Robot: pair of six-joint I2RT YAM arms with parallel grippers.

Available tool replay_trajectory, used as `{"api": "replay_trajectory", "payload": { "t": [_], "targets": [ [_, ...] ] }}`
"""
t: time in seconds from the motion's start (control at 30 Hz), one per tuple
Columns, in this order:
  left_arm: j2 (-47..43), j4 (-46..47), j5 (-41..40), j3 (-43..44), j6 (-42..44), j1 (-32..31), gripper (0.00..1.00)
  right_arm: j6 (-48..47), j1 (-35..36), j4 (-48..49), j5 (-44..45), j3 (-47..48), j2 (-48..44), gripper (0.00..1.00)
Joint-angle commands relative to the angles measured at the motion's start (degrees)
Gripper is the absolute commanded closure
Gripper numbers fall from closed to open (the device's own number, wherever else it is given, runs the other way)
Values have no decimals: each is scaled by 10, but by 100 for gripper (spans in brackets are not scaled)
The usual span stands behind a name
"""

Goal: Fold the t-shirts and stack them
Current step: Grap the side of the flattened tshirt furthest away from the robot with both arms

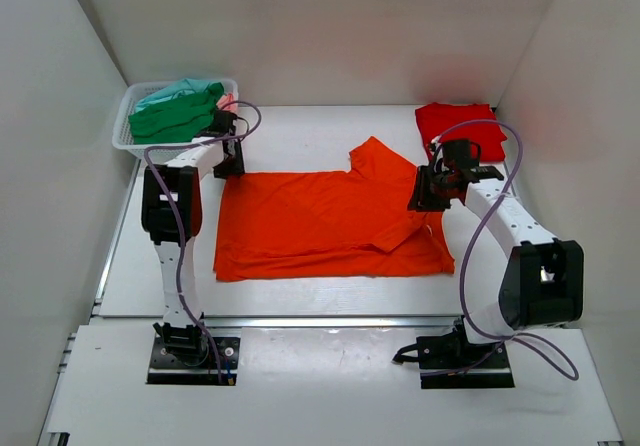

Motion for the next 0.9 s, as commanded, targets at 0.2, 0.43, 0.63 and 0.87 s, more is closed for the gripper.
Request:
{"api": "replay_trajectory", "payload": {
  "t": [0.2, 0.43, 0.63, 0.87],
  "targets": [
    [14, -43, 12, 23, 35, -3, 93, -12, -32, 61, 1, 78, 66, 75],
    [-15, -7, 32, -21, 66, -16, 100, -17, -59, 163, 24, 127, 157, 72],
    [-28, -6, 70, -27, 74, -16, 100, -53, -48, 135, 16, 264, 311, 68],
    [-55, 4, 86, -46, 84, -17, 100, -99, -15, 56, 63, 442, 441, 65]
  ]
}}
